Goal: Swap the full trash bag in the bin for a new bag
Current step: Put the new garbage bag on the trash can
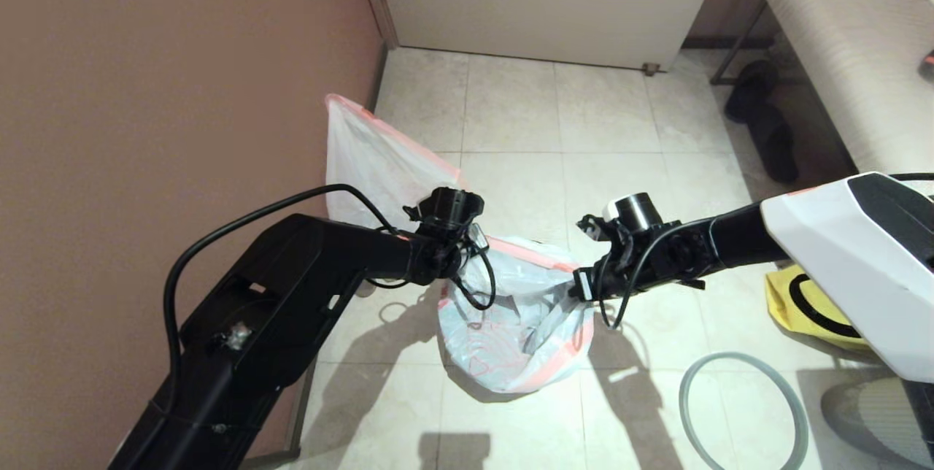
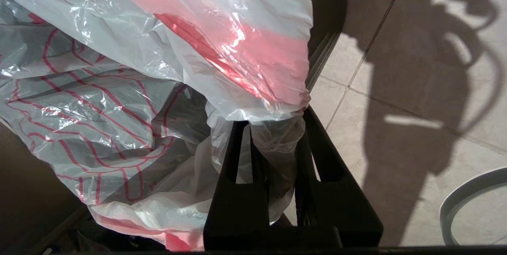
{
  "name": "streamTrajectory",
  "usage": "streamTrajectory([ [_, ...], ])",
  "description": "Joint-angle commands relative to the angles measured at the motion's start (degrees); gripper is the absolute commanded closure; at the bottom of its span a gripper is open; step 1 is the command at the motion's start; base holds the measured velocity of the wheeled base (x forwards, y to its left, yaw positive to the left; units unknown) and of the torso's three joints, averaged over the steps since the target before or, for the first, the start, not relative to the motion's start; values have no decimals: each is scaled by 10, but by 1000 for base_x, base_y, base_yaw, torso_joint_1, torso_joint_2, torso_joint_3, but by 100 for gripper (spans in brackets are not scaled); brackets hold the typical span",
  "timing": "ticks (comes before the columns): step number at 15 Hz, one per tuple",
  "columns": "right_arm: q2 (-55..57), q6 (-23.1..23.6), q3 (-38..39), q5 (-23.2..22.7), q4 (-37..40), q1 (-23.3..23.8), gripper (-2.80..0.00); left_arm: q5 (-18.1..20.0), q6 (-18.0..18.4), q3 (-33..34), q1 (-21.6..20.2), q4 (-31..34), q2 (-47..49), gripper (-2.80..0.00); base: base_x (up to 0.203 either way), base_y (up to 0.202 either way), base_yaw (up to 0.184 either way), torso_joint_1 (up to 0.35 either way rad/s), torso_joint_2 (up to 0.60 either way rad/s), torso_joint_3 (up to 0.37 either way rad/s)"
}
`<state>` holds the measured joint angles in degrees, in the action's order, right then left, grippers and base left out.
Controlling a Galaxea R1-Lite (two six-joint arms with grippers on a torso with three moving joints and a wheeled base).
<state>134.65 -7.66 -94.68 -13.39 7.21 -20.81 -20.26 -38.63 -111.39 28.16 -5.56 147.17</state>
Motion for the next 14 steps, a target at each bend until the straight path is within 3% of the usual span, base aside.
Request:
streamTrajectory([
  [1,4,-1,1,-1,0,0,-280,-1,-2,-1,0,-1,-10,0,0,0,0,0,0,0],
  [12,-94,34,28,10,60,-5,-280,-4,-2,-1,15,2,-36,0,0,0,0,0,0,0],
  [13,-92,34,30,13,55,-4,0,-4,-1,-1,15,3,-36,0,0,0,0,0,0,0],
  [14,-87,34,31,11,52,-4,0,-4,-2,-1,15,4,-36,0,0,0,0,0,0,0],
])
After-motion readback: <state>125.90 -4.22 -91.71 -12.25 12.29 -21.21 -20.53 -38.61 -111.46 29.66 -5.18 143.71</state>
